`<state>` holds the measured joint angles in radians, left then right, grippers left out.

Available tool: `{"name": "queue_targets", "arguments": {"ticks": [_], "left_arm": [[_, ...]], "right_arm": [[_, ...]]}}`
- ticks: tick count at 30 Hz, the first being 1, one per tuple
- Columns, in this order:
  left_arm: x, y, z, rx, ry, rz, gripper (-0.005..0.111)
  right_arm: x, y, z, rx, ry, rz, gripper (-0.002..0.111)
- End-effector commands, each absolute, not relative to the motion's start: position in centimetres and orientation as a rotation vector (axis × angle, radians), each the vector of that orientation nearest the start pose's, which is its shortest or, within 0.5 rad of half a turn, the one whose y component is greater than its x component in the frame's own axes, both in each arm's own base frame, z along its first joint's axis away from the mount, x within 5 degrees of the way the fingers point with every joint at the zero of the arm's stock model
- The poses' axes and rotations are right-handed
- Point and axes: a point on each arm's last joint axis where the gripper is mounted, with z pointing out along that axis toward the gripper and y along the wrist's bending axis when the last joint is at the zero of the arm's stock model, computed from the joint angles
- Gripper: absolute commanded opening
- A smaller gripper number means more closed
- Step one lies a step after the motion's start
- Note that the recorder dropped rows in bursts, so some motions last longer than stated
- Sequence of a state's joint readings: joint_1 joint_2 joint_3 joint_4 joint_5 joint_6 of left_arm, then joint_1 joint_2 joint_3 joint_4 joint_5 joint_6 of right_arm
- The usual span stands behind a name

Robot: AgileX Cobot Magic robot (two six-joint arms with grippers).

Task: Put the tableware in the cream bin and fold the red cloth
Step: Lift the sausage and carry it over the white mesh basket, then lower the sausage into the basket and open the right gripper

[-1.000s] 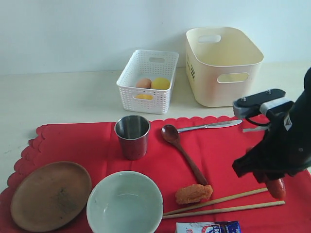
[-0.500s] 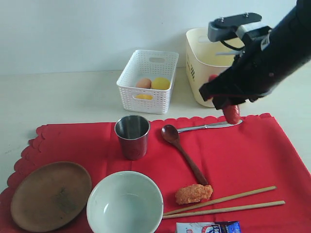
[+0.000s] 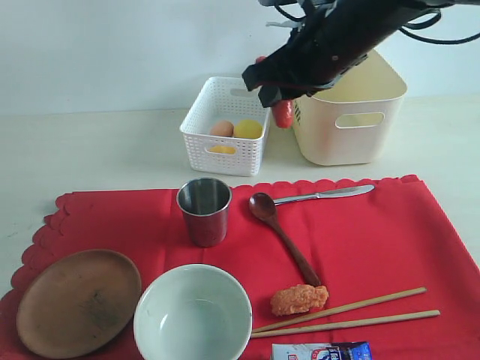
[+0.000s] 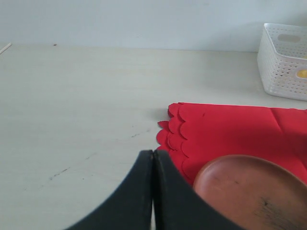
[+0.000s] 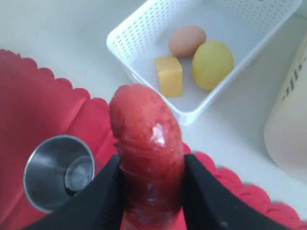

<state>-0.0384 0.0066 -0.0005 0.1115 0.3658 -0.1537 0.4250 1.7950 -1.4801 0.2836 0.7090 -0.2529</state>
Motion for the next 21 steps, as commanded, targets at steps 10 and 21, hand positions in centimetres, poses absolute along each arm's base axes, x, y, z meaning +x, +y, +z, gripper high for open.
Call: {"name": "queue_targets", "arguments": {"ticks": [10, 21], "left_arm": [[5.3, 0.2, 18.1, -0.044, 1.837, -0.025, 0.0], [5.3, 0.2, 18.1, -0.044, 1.837, -0.025, 0.0]], "right_arm": [[45.9, 22.6, 22.8, -0.694, 2.39, 0.395, 0.0], [49.0, 23.4, 17.7, -0.721, 2.374, 0.31, 0.004]]}}
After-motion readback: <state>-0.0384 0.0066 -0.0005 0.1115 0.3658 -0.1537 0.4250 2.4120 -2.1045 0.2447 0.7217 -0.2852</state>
